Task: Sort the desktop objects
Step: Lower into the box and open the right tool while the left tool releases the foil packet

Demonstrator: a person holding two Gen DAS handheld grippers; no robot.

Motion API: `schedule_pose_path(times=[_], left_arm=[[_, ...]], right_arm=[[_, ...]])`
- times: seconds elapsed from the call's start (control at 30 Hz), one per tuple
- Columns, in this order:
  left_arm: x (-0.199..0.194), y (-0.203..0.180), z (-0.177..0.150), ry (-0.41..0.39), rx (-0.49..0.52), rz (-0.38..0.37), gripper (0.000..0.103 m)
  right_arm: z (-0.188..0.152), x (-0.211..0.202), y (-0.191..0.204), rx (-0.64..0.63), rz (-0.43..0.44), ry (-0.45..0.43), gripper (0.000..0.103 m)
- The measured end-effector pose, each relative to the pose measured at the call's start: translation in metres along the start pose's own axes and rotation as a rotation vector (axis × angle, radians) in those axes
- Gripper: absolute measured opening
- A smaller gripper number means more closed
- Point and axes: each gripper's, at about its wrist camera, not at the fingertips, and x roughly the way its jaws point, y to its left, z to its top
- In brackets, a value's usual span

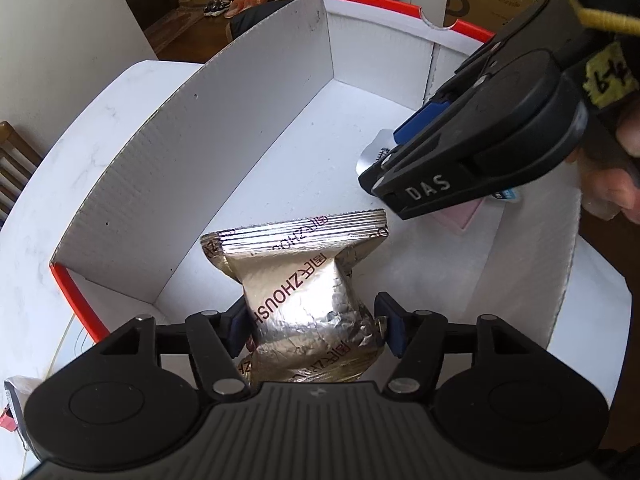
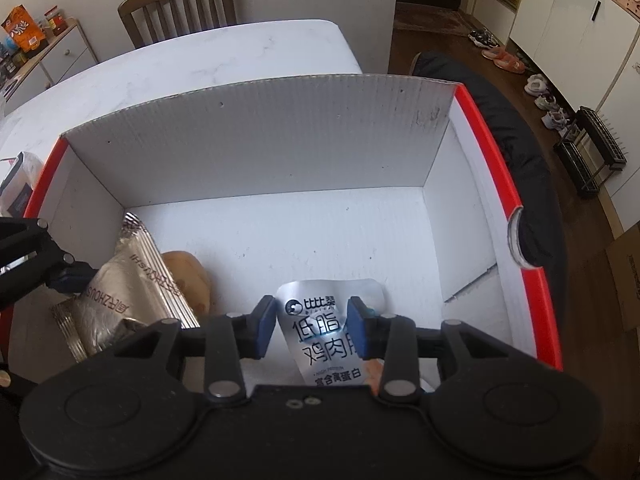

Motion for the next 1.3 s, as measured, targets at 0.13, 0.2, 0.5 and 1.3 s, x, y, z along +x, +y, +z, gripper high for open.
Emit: schedule_pose_path(times=[0.13, 0.2, 0.5, 1.3], left_arm=[[-0.004, 0.002, -0.003, -0.017, -0.014, -0.003, 0.066], [-0.006, 0.002, -0.006, -0.026, -0.026, -0.01, 0.066], [-0.023, 0.006, -0.014, -0.082, -0.08, -0.021, 0.069], [-0.096, 0.015, -0.048, -0.276, -0.249, -0.079, 0.07]], right_arm=[[-0.001, -0.002, -0.001, 0.004, 0.003, -0.001, 0.04], [-0.002, -0.005, -0.003, 0.014, 0.011, -0.013, 0.052], [-0.008, -0.02, -0.011, 0.037, 0.036, -0.051, 0.062], [-0.027, -0.096, 0.008, 0.026, 0.149, -0.2, 0.064]])
